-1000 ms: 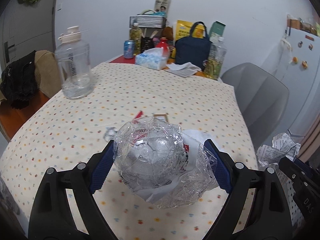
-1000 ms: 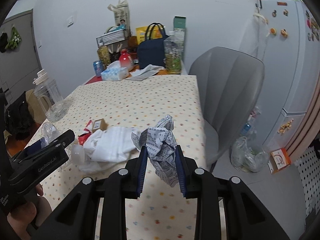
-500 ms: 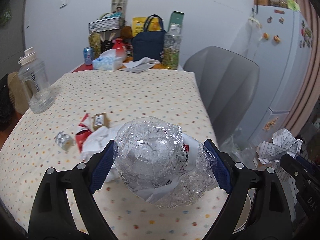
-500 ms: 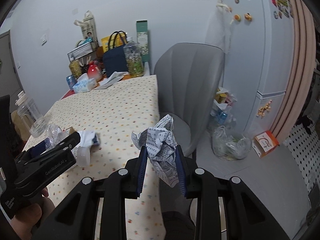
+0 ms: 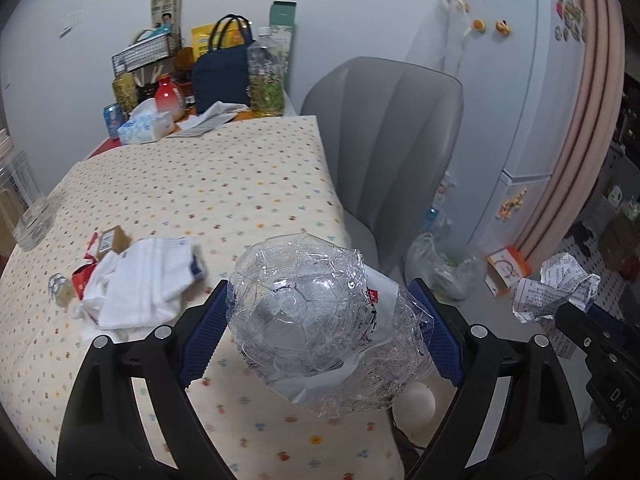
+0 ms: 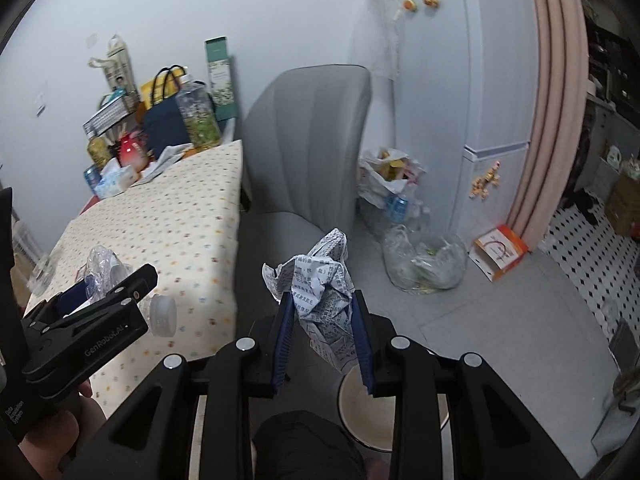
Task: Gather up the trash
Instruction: 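Carry both items over the floor bin and open the right tool to drop the paper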
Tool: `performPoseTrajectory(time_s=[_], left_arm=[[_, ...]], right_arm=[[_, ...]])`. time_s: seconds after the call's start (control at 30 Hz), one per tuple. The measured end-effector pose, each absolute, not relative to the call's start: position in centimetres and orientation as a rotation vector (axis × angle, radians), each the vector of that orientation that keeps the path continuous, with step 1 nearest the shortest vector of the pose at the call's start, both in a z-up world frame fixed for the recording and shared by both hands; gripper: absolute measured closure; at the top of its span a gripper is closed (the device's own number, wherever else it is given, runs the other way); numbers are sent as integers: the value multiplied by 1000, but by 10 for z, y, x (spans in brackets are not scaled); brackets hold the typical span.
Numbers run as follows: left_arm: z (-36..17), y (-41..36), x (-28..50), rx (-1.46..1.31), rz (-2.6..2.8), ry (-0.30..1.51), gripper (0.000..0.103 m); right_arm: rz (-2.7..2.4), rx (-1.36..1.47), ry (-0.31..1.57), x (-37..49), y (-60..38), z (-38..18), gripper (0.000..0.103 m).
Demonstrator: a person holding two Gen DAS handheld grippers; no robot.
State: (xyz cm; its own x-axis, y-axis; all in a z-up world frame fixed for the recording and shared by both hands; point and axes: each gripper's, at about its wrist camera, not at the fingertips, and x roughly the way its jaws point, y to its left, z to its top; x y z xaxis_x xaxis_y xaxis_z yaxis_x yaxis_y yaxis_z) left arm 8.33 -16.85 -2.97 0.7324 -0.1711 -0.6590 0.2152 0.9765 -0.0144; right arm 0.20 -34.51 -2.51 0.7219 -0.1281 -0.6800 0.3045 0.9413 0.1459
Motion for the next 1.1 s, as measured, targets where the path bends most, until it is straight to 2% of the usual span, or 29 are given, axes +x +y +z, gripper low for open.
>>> performPoseTrajectory(time_s=[0.57, 0.6, 0.67, 0.7, 0.73, 0.87, 1.1], left_arm=[[-69, -264, 103, 193, -322, 803, 16], [-71, -267, 104, 198, -324, 807, 16], [-76, -275, 106, 209, -330, 817, 16], [-79, -280, 107, 216, -334, 822, 16], [-81, -284, 108, 220, -338, 826, 16], [-87, -303, 108, 245, -364, 837, 16], [-98, -336, 100, 287, -430, 863, 16]], right_arm=[[-341, 361, 796, 3, -419, -71, 72], [-341, 366, 804, 4, -422, -74, 70], [-347, 368, 814, 6, -428, -80, 58], [-355, 366, 814, 6, -429, -82, 44], [-365, 361, 813, 6, -432, -84, 40], [-397, 378, 830, 2, -450, -93, 40], [-493, 422, 826, -24, -484, -100, 35]])
